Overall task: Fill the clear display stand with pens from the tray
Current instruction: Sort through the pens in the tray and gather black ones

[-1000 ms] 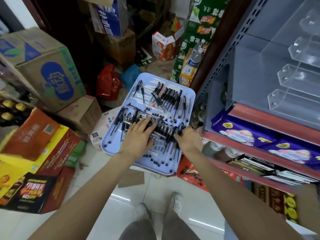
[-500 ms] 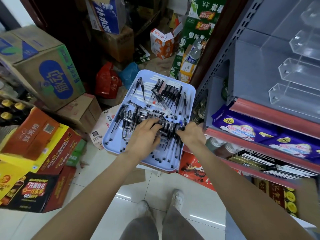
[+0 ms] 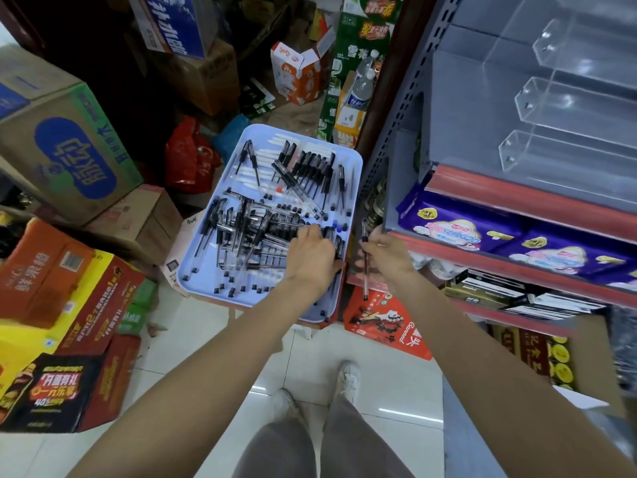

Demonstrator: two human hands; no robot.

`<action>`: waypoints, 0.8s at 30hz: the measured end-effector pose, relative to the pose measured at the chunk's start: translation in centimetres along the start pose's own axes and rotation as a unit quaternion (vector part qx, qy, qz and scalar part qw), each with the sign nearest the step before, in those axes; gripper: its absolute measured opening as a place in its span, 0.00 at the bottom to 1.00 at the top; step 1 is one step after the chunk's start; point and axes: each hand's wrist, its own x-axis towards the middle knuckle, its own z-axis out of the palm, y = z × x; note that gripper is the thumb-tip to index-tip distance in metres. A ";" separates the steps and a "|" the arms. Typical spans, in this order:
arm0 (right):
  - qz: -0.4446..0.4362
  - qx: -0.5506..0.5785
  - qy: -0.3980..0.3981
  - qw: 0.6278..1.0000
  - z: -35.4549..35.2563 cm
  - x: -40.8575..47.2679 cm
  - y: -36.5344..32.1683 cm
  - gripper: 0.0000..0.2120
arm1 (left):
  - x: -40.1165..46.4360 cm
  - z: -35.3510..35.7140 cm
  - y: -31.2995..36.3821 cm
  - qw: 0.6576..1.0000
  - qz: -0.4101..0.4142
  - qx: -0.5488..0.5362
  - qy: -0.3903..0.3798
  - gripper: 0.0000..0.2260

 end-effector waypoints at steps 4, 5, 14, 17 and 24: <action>-0.008 0.007 0.001 1.000 -1.3 -0.8 0.0 0.10 | 0.5 -0.2 0.9 0.999 -0.040 0.029 -0.010 0.20; -0.013 0.008 0.001 1.000 -1.6 -1.0 -0.1 0.10 | 0.5 -0.3 1.1 0.999 -0.043 0.030 -0.008 0.20; -0.044 0.007 -0.015 0.999 -3.3 -2.0 0.2 0.06 | 0.1 -1.0 1.9 0.997 -0.062 -0.033 -0.011 0.15; -0.070 -0.003 -0.025 0.997 -3.9 -2.7 -0.6 0.10 | -0.3 -2.3 1.8 0.984 -0.023 -0.176 0.019 0.19; -0.211 0.027 -0.019 0.977 -7.2 -5.8 -6.2 0.04 | -0.6 -10.0 5.3 0.903 0.104 -0.410 0.080 0.05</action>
